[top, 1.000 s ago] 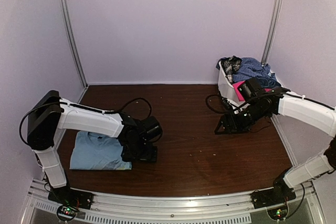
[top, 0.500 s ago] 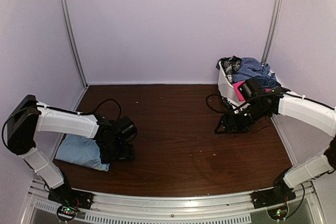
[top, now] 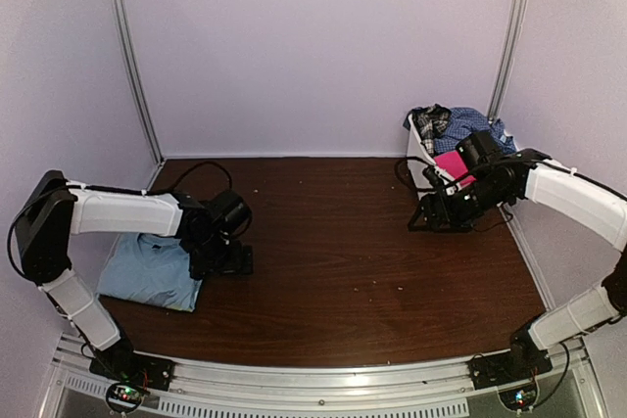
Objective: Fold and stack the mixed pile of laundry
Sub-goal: Move the square folded T-shirt to the corner of the board, then pick up the crumpled shirt from the bin.
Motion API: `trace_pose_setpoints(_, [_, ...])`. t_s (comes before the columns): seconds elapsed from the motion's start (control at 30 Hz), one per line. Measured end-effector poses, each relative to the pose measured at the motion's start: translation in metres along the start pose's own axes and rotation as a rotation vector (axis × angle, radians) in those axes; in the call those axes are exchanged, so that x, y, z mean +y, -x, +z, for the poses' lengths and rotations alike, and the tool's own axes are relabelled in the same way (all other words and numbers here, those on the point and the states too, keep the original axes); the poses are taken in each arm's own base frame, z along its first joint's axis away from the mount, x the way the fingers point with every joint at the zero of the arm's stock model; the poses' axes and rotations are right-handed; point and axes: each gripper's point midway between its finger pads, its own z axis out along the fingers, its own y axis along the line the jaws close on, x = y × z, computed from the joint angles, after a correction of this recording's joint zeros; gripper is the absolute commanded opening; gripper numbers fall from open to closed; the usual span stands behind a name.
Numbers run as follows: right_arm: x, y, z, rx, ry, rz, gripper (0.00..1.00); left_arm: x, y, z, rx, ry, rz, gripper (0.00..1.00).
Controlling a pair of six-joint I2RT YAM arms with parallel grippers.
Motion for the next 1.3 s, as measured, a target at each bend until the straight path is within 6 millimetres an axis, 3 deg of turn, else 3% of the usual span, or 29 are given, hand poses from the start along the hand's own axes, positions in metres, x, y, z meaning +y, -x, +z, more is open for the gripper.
trace_pose_setpoints(0.07, [-0.007,0.028,-0.018,-0.074,0.000,0.016,0.84,-0.026,0.023,-0.019,-0.062,-0.069,0.058,0.98])
trace_pose_setpoints(0.2, [-0.022,0.100,-0.065,-0.249,-0.024,0.028,0.84,-0.085,0.077,-0.076,-0.238,-0.235,0.156,0.98])
trace_pose_setpoints(0.23, [-0.024,0.125,-0.080,-0.302,-0.029,0.022,0.84,-0.092,0.085,-0.087,-0.270,-0.260,0.169,0.98])
trace_pose_setpoints(0.27, [-0.030,0.133,-0.086,-0.324,-0.036,0.029,0.84,-0.099,0.093,-0.098,-0.300,-0.282,0.184,0.98])
trace_pose_setpoints(0.43, [-0.069,0.201,-0.132,-0.477,-0.110,0.073,0.84,-0.114,0.113,-0.134,-0.383,-0.331,0.248,0.98])
trace_pose_setpoints(0.53, [-0.107,0.237,-0.159,-0.561,-0.215,0.113,0.85,-0.116,0.116,-0.142,-0.393,-0.333,0.278,0.98])
trace_pose_setpoints(0.67, [-0.158,0.265,-0.175,-0.603,-0.374,0.160,0.85,-0.113,0.114,-0.140,-0.378,-0.313,0.308,0.98])
trace_pose_setpoints(0.9, [-0.229,0.267,-0.146,-0.528,-0.521,0.238,0.89,-0.098,0.119,-0.125,-0.337,-0.276,0.325,0.98])
trace_pose_setpoints(1.07, [-0.261,0.297,-0.125,-0.546,-0.541,0.240,0.88,-0.091,0.122,-0.112,-0.301,-0.261,0.337,0.98])
trace_pose_setpoints(1.2, [-0.284,0.305,-0.092,-0.524,-0.524,0.255,0.85,-0.083,0.125,-0.105,-0.280,-0.249,0.340,0.98])
trace_pose_setpoints(1.3, [-0.301,0.301,-0.061,-0.483,-0.502,0.277,0.72,-0.077,0.129,-0.103,-0.276,-0.242,0.333,0.98])
